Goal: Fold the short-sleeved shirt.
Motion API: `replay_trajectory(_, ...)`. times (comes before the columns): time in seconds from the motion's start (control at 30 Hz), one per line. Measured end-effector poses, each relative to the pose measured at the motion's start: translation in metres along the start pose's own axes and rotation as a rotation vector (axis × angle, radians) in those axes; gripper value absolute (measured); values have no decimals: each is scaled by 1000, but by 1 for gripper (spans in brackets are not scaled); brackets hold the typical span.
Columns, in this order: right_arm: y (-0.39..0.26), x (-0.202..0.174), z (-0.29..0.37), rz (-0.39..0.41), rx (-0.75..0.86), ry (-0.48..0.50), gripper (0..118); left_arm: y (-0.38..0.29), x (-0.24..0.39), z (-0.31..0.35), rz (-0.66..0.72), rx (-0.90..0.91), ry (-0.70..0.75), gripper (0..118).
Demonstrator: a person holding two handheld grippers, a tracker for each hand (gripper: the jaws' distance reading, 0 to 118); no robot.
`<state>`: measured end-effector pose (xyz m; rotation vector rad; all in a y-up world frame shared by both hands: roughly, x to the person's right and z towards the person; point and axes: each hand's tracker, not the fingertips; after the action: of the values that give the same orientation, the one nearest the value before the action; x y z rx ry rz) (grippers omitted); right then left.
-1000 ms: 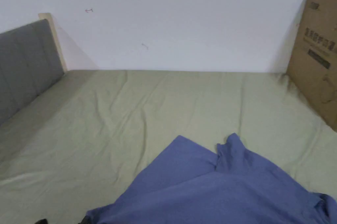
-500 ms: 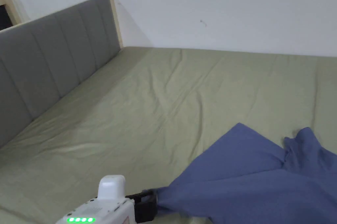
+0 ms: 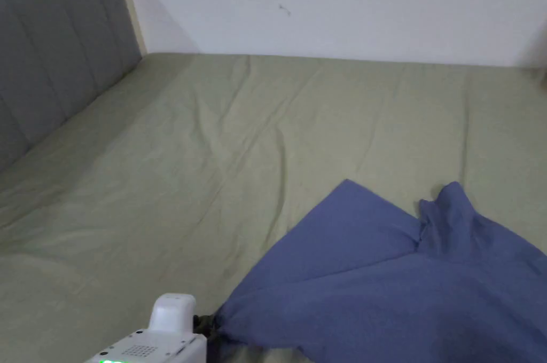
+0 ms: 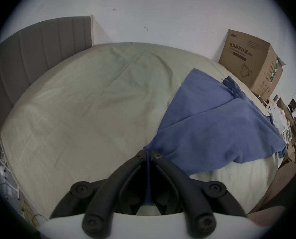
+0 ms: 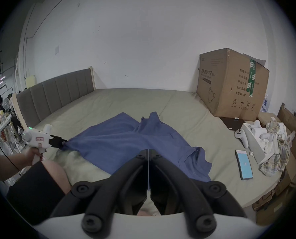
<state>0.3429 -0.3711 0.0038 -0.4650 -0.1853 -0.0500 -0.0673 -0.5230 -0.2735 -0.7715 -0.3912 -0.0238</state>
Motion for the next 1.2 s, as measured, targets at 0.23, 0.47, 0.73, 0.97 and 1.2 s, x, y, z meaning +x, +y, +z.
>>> replay_trajectory(0.23, 38, 57, -166, 43, -187, 31, 41, 6, -2, 18, 42, 32, 7, 3)
replay_trajectory(0.47, 42, 123, -362, -33, -431, -88, 85, 14, -21, 6, 80, 25, 2, 3)
replay_trajectory(0.73, 16, 122, -371, -71, -470, -32, 40, 16, -16, -4, 59, 20, 6, 3)
replay_trajectory(0.97, 43, 115, -286, -98, -308, -25, 1, 39, -7, 30, 32, 104, -17, 3)
replay_trajectory(1.2, 155, 119, -147, -75, -42, -9, 1, 95, -2, 68, -15, 316, -84, 3)
